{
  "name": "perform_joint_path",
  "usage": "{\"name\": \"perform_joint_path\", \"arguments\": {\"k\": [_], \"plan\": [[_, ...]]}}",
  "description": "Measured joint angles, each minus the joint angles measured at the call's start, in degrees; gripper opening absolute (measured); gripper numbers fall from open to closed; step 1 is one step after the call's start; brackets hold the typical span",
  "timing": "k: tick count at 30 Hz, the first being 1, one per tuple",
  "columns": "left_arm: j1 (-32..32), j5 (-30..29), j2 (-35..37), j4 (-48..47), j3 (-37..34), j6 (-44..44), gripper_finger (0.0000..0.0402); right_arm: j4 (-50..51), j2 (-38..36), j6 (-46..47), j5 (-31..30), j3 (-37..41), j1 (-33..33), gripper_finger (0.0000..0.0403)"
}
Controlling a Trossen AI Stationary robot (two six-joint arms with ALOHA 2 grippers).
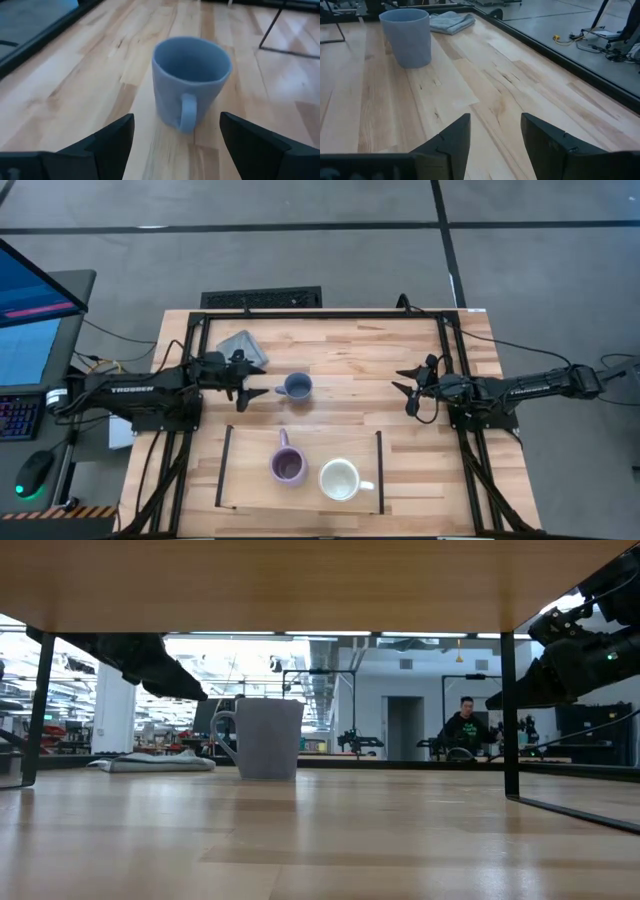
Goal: Stack small to large cups/mugs on shelf
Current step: Put the blue mug on the shelf
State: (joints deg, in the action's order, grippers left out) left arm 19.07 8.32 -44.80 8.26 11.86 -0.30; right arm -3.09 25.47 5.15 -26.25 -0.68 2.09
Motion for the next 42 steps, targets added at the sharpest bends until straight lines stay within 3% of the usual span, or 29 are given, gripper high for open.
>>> {"name": "perform_joint_path", "arguments": {"k": [22,30,42], "plan": [[0.4,0.0,-4.1,1.8,0.0,2.0,0.0286,-0.1,0.0,-0.5,-2.5,0.0,0.0,0.0196],[-0.8,1.8,-13.0,10.0,0.0,2.3,0.0286,-0.2,0.0,-0.5,-2.4,0.0,0.0,0.0196],[-0.8,2.0,-25.3,12.1,6.0,-1.0,0.0286,-0.2,0.0,-0.6,-2.3,0.0,0.0,0.0196]]}}
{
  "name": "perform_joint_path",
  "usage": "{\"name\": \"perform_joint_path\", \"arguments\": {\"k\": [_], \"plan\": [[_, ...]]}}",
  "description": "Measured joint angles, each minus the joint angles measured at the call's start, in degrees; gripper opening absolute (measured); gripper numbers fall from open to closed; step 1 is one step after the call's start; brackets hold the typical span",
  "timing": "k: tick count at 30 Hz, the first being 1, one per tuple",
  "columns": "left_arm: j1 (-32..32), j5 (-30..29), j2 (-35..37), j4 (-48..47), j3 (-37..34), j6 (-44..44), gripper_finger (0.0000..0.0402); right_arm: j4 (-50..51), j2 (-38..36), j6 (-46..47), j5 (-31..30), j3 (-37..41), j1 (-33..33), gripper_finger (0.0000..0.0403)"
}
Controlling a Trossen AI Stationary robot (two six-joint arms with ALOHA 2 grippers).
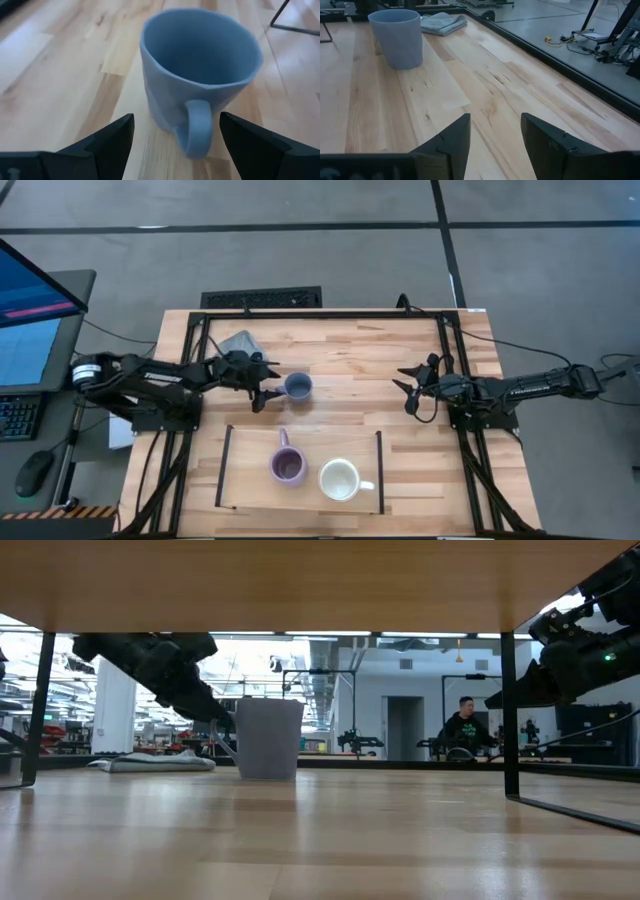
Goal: Stack small to large cups/mugs on shelf
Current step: Put the blue mug on the shelf
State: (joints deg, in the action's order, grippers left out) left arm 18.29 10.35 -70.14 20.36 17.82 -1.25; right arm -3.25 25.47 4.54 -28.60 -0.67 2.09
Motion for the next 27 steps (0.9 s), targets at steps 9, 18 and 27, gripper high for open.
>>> {"name": "perform_joint_path", "arguments": {"k": [9,18,27], "plan": [[0.0,2.9,-6.0,0.1,3.6,-1.0,0.0286,0.0,0.0,0.0,0.0,0.0,0.0,0.0196],[0.0,2.9,-6.0,-0.5,3.9,-1.6,0.0253,0.0,0.0,0.0,0.0,0.0,0.0,0.0196],[0.0,2.9,-6.0,-0.5,3.9,-1.6,0.0151,0.0,0.0,0.0,0.0,0.0,0.0,0.0196]]}}
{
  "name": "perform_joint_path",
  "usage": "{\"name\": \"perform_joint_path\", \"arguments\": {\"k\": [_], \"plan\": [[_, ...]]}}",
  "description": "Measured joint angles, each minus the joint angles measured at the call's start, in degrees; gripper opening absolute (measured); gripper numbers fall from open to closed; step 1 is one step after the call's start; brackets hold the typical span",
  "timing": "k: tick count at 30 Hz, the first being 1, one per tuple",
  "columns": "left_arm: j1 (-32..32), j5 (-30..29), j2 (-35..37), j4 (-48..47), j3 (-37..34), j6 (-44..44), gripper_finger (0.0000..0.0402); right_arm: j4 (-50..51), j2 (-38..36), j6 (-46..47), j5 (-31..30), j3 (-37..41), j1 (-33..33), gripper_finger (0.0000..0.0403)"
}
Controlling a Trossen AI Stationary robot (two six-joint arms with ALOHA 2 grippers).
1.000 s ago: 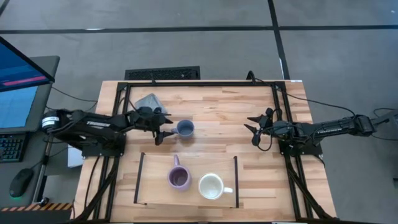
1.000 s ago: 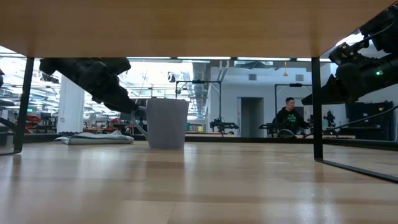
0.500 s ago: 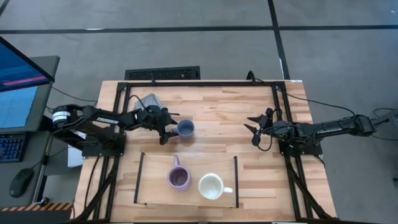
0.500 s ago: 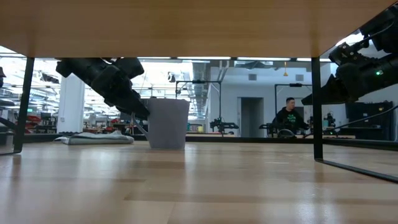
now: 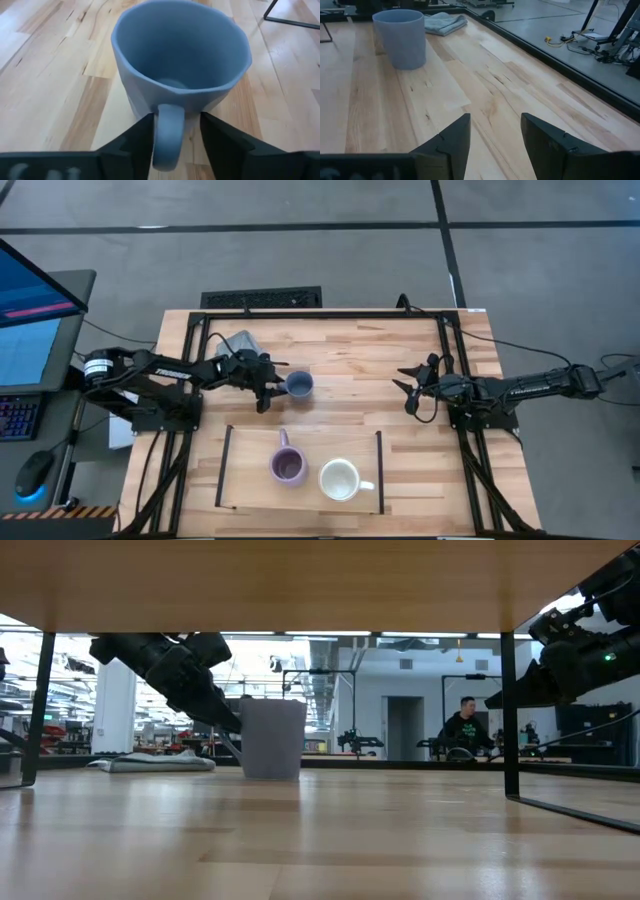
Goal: Stack small to large cups/mugs on shelf
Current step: Put the blue mug on the shelf
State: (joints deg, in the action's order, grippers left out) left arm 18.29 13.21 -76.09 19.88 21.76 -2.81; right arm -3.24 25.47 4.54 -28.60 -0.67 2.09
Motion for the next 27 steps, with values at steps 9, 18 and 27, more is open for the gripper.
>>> {"name": "perform_joint_path", "arguments": {"k": [9,18,27], "plan": [[0.0,-0.1,0.0,0.0,0.0,0.0,0.007,0.0,0.0,0.0,0.0,0.0,0.0,0.0196],[0.0,-0.3,0.0,0.0,0.0,-0.2,0.0035,0.0,0.0,0.0,0.0,0.0,0.0,0.0196],[0.0,-1.7,0.1,-1.3,0.1,-1.7,0.0037,0.0,0.0,0.0,0.0,0.0,0.0,0.0196]]}}
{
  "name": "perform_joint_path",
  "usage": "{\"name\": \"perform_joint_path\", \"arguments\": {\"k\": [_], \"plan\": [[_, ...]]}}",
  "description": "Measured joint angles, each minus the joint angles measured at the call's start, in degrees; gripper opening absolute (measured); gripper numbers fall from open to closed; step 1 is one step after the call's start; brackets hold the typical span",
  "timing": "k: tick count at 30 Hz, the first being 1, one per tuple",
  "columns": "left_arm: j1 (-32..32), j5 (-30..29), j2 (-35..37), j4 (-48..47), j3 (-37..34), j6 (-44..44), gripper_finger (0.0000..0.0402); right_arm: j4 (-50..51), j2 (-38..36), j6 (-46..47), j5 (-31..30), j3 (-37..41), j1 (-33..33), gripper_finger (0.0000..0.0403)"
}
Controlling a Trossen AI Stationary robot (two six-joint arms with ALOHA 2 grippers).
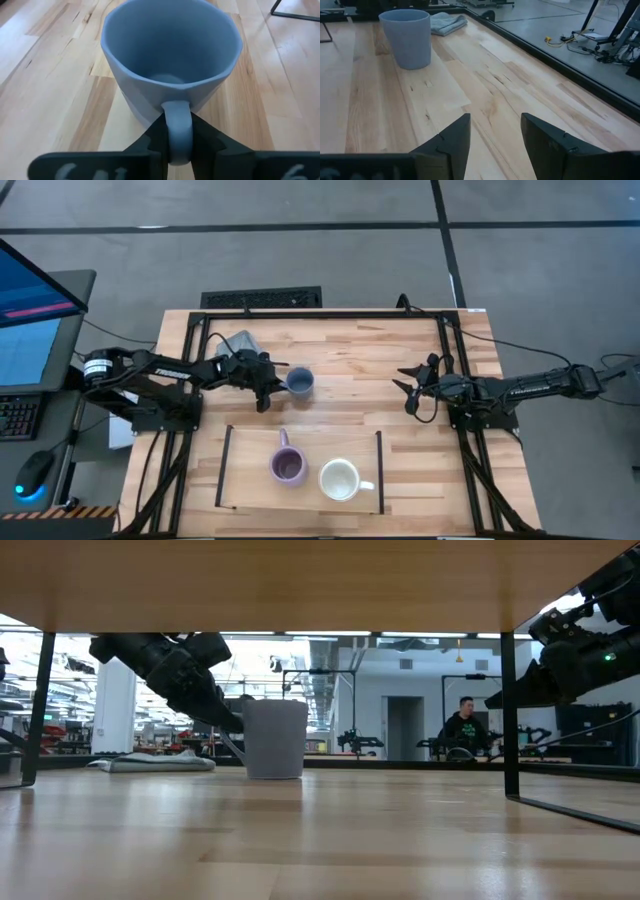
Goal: Stack small to large cups/mugs on shelf
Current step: Put the blue mug on the shelf
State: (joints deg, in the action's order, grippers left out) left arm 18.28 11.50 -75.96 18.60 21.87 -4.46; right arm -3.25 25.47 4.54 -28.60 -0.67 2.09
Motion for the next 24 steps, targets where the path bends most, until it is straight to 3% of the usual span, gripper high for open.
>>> {"name": "perform_joint_path", "arguments": {"k": [24], "plan": [[0.0,0.0,0.0,-0.6,0.0,1.0,0.0035,0.0,0.0,0.0,0.0,0.0,0.0,0.0196]]}}
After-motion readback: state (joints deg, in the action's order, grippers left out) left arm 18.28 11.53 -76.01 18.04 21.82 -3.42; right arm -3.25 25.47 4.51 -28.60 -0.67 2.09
